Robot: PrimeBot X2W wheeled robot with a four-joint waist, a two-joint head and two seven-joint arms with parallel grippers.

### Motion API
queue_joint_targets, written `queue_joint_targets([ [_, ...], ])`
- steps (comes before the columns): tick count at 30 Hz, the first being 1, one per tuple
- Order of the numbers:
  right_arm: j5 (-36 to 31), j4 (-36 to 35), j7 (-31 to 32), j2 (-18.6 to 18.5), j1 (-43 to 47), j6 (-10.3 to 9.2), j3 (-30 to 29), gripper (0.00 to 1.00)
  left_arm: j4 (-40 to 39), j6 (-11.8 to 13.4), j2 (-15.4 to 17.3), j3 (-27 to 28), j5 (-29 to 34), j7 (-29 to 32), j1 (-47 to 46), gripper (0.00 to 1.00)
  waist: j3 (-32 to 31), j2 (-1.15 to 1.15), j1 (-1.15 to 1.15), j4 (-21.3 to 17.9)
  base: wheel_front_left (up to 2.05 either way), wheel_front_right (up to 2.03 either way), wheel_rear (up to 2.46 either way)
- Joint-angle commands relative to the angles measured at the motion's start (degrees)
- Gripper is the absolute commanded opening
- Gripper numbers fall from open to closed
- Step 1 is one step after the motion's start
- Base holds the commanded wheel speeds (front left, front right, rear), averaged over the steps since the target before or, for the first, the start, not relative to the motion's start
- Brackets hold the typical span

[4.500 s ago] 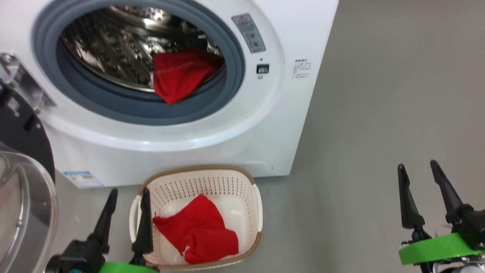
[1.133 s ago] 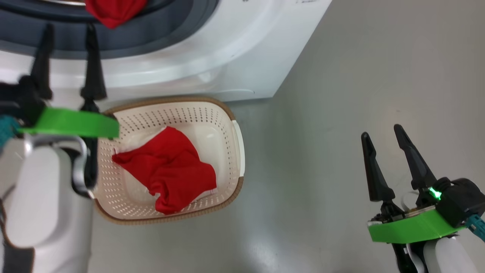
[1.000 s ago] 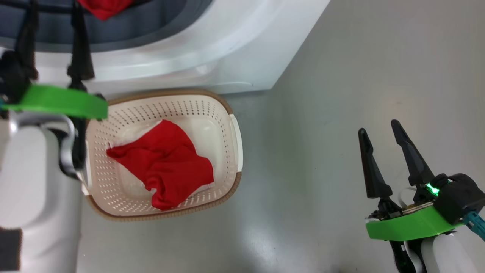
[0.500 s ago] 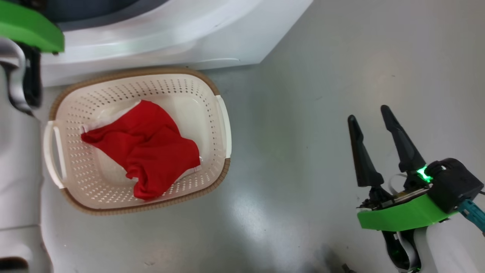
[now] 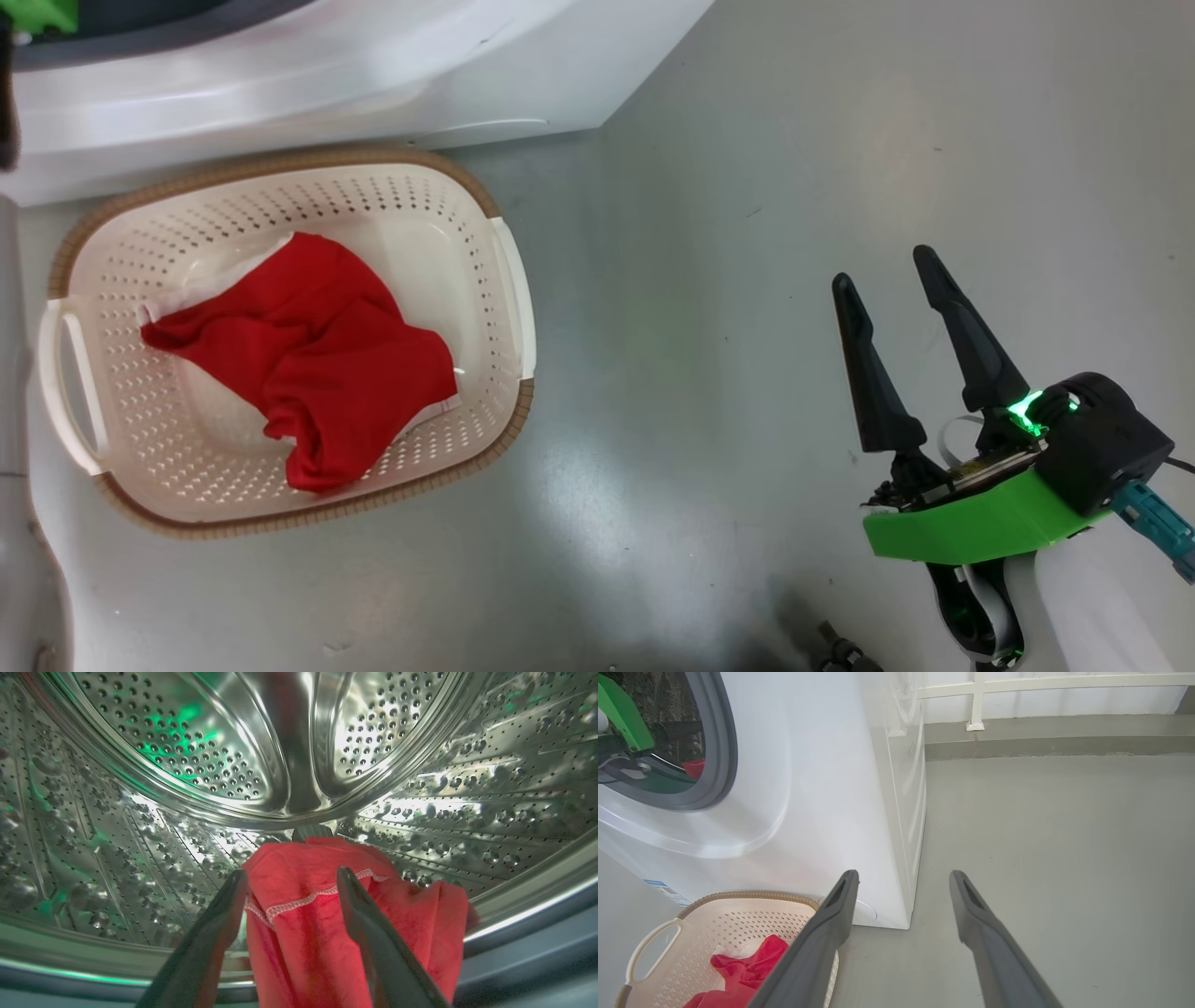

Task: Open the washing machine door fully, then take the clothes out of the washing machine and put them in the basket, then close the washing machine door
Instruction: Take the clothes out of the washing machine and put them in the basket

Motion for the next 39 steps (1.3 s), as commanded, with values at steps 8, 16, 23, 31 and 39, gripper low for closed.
queue_joint_targets([
  [8, -0.22, -0.69, -0.37, -0.45, 0.03, 0.35, 2.82, 1.0, 5.37, 3.61, 4.93, -0.75, 1.79, 8.07, -4.28, 1.0, 0.05, 0.0, 0.0, -1.97, 0.0, 0.0, 0.0],
  [16, -0.46, -0.43, -0.37, -0.45, 0.2, 0.35, 2.62, 1.0, 9.02, 3.81, 6.09, -0.88, 1.12, 12.39, -4.91, 1.0, -0.42, 0.0, 0.0, -3.28, 0.0, 0.0, 0.0],
  [23, -0.4, -0.57, -0.37, -0.45, 0.57, 0.35, 2.83, 1.0, 11.76, 3.51, 6.2, -1.04, 0.1, 15.81, -5.01, 1.0, -0.53, 0.0, 0.0, -3.85, 0.0, 0.0, 0.0],
  [31, -0.5, -0.55, -0.37, -0.45, 0.71, 0.35, 3.01, 1.0, 13.07, 2.39, 6.22, -1.46, -0.93, 17.15, -4.68, 0.0, -0.53, 0.0, 0.0, -4.08, 0.0, 0.0, 0.0],
  [39, -0.66, -0.5, -0.37, -0.45, 0.52, 0.35, 2.88, 1.0, 11.72, 0.65, 5.8, -2.05, -1.81, 14.08, -4.95, 0.0, -0.22, 0.0, 0.0, -3.7, 0.0, 0.0, 0.0],
])
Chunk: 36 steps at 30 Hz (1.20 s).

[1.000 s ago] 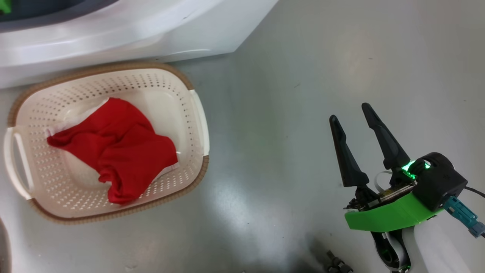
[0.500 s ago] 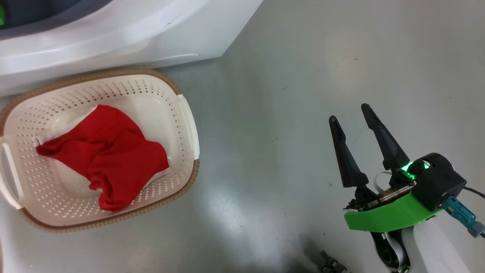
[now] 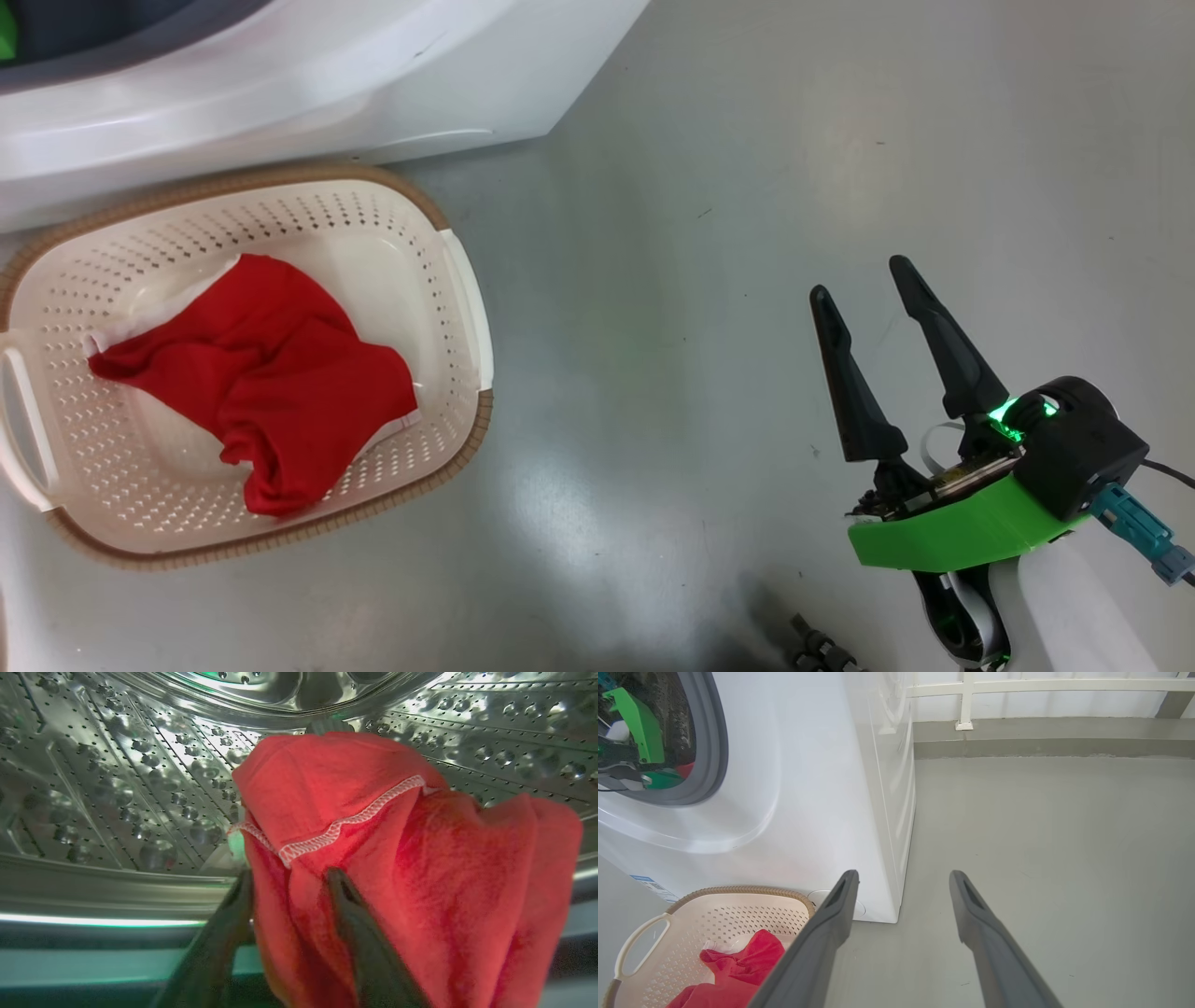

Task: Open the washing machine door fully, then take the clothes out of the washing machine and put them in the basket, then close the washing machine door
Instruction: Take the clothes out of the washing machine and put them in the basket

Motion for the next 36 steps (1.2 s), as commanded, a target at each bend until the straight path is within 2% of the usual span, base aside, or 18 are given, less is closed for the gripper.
queue_joint_targets([
  [1, -0.44, -1.12, -0.37, -0.46, 0.54, 0.35, 1.09, 1.0, -1.19, -0.81, 2.13, 0.31, -0.85, -0.74, 0.54, 0.0, 0.02, 0.0, 0.0, 0.11, 0.0, 0.0, 0.0],
  [7, -0.47, -0.7, -0.37, -0.46, 0.46, 0.35, 0.64, 1.0, -2.76, -1.71, 2.12, -0.62, -0.88, -3.5, 0.48, 0.0, 0.14, 0.0, 0.0, 0.6, 0.0, 0.0, 0.0],
  [22, -0.44, 0.22, -0.37, -0.46, -0.05, 0.35, 0.14, 1.0, -8.15, -1.99, 2.36, -1.98, -0.89, -12.73, 0.89, 0.0, -0.46, 0.0, 0.0, 1.37, 0.0, 0.0, 0.0],
  [30, -0.78, 0.33, -0.37, -0.46, 0.16, 0.35, -0.63, 1.0, -12.89, -2.05, 2.25, -1.95, -1.71, -19.42, 5.43, 0.0, -1.96, 0.0, 0.0, 2.87, 0.0, 0.0, 0.0],
  [36, -1.37, 0.26, -0.37, -0.46, 0.38, 0.35, -1.09, 1.0, -18.71, -1.45, 1.86, -1.71, -2.69, -22.06, 11.23, 0.0, -3.38, 0.0, 0.0, 4.47, 0.0, 0.0, 0.0],
])
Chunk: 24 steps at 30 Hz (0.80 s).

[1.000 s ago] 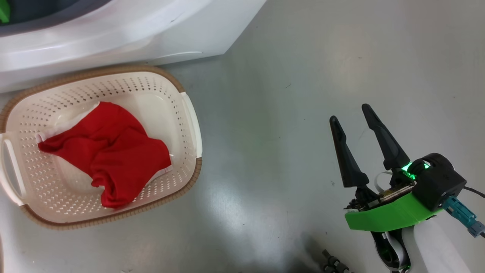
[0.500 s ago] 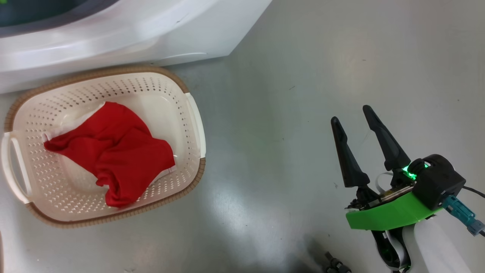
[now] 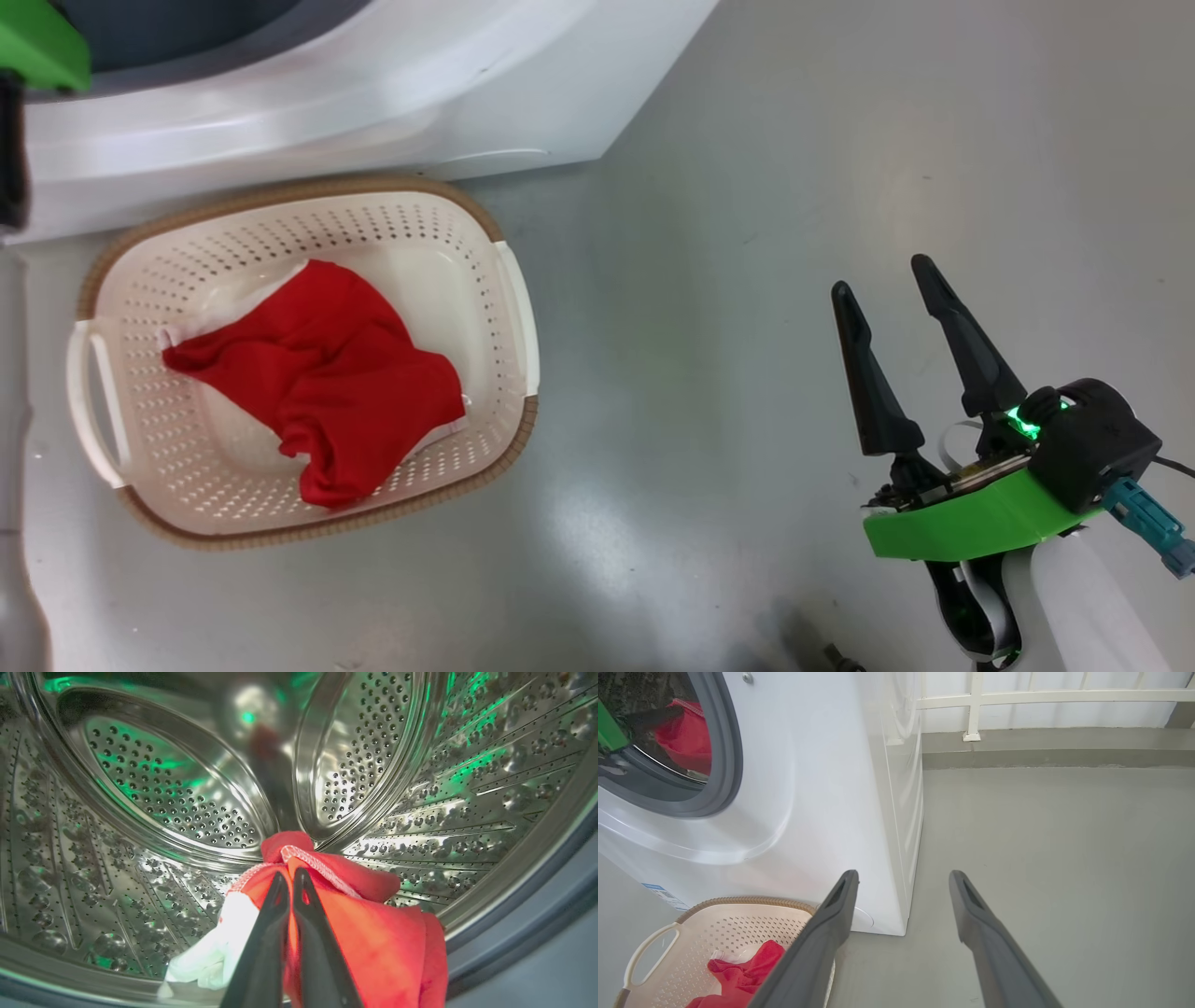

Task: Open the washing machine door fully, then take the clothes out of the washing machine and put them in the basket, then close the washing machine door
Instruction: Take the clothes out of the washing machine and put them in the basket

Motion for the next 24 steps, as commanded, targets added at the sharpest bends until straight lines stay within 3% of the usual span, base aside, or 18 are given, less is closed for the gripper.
queue_joint_targets([
  [1, -0.91, -1.16, -0.37, -0.44, 0.44, 0.35, 0.86, 1.0, -3.38, 0.33, 2.06, 0.76, -0.25, -0.96, 1.91, 0.0, -0.55, 0.0, 0.0, 0.89, 0.0, 0.0, 0.0],
  [14, -2.0, -1.11, -0.37, -0.44, 0.86, 0.35, -0.24, 1.0, -17.48, 2.95, 0.06, 0.41, -1.86, -0.86, 16.31, 0.0, -4.1, 0.0, 0.0, 3.9, 0.0, 0.0, 0.0],
  [24, -2.81, -0.93, -0.37, -0.44, 2.01, 0.35, -1.05, 1.0, -23.66, 4.85, -0.84, -0.53, -2.23, -0.12, 26.03, 0.0, -7.87, 0.0, 0.0, 5.15, 0.0, 0.0, 0.0],
])
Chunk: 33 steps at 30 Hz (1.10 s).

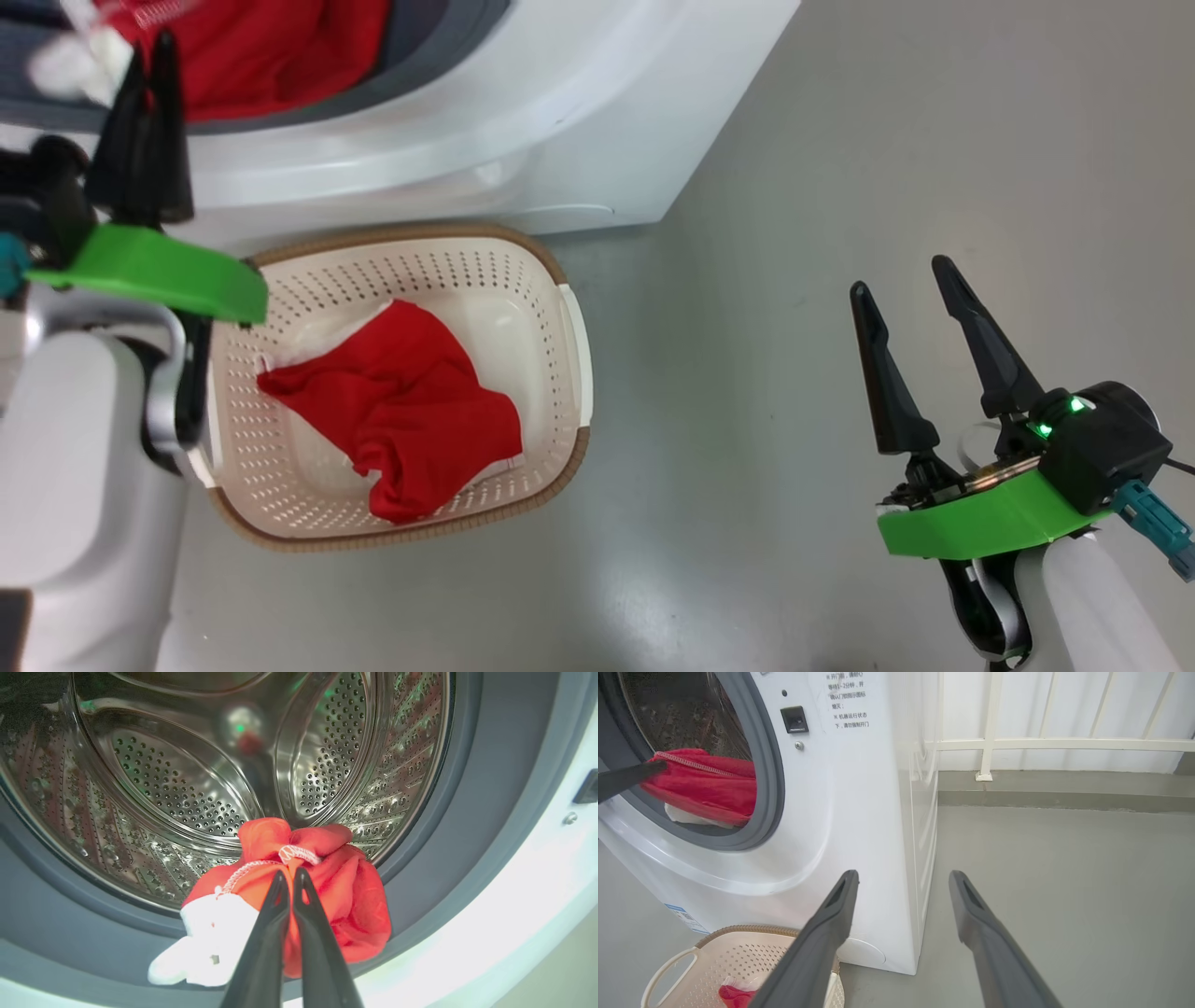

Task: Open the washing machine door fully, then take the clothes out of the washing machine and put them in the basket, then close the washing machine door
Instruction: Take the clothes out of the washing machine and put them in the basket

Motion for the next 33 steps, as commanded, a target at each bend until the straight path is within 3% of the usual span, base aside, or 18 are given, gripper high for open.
queue_joint_targets([
  [1, -0.36, -1.17, -0.37, -0.38, 1.79, 0.35, 0.78, 1.0, -2.59, 0.65, 1.47, 1.26, -0.66, 0.57, 2.33, 0.0, -1.64, 0.0, -0.01, 0.67, 0.0, 0.0, 0.0],
  [24, -1.44, -0.8, -0.37, -0.38, 6.03, 0.35, -1.03, 1.0, -16.2, 4.62, -0.12, -1.46, -0.04, -0.08, 19.44, 0.0, -11.57, 0.0, -0.01, 3.06, 0.0, 0.0, 0.0],
  [33, -1.42, -0.71, -0.37, -0.38, 7.14, 0.35, -1.68, 1.0, -20.55, 6.41, -2.37, -3.28, -0.32, 0.56, 23.81, 0.0, -14.72, 0.0, -0.01, 4.53, 0.0, 0.0, 0.0],
])
